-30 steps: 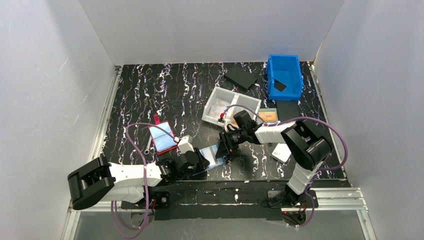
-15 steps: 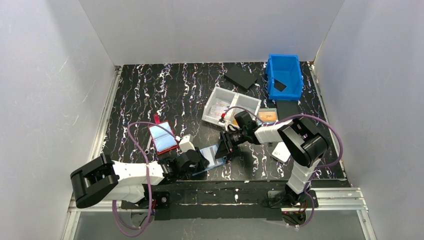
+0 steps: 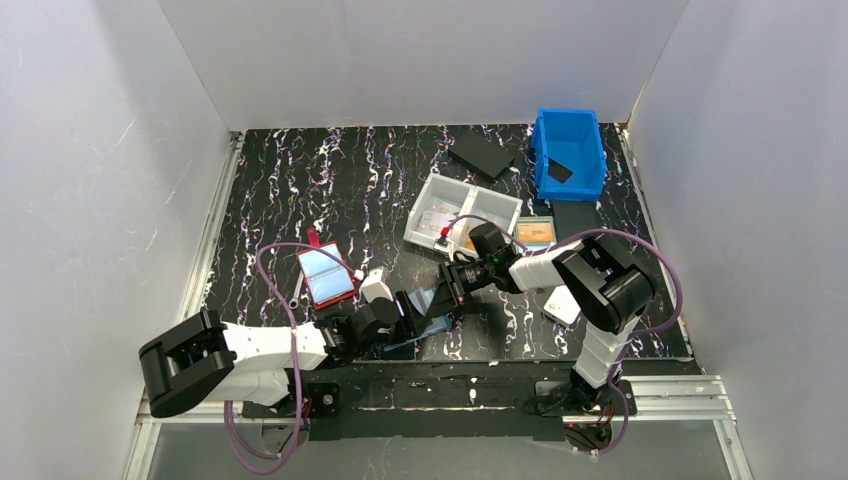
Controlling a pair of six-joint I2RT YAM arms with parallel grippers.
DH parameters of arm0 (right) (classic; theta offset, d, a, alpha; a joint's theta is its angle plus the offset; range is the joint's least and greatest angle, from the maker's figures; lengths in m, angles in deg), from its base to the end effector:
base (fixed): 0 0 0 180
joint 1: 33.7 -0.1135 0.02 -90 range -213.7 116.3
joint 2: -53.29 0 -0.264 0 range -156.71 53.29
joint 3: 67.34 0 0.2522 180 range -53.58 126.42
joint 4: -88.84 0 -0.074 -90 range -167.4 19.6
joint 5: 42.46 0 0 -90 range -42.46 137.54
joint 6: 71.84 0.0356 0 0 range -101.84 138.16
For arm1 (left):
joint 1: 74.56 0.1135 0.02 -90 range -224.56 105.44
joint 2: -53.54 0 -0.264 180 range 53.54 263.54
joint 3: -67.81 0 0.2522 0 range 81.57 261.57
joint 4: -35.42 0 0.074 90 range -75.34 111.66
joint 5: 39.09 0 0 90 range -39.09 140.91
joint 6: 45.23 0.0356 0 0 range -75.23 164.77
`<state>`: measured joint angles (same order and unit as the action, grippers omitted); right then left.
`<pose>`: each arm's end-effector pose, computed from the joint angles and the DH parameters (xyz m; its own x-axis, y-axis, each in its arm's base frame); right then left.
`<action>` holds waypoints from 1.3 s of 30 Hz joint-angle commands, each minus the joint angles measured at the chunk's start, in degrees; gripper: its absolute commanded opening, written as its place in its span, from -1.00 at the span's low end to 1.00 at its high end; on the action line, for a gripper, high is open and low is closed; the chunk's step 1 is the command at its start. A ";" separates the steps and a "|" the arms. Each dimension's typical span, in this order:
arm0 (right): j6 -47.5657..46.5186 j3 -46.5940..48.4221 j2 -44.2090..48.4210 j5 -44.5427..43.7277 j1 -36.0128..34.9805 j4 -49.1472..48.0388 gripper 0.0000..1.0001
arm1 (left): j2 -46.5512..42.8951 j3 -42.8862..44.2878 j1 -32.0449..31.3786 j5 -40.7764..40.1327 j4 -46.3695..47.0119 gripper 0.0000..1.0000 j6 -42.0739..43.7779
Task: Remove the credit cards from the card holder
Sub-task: Remove the credit card from the card holder.
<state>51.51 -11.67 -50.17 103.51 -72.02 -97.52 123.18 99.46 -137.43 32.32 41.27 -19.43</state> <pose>0.2338 0.2224 0.1213 -0.8924 -0.3132 -0.3248 -0.4117 0.2705 0.8703 0.1096 -0.1890 0.1485 -0.7542 -0.3994 -0.5212 0.0951 0.7189 -0.6885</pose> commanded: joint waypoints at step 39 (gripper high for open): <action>-13.38 5.81 -2.29 -11.89 -4.30 14.66 -0.23 | -8.40 -5.18 0.73 -2.62 -2.13 0.40 -2.81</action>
<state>42.50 -6.38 -49.88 101.85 -74.95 -86.88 112.21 93.27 -137.12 30.22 39.87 -23.17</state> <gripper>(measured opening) 0.385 0.720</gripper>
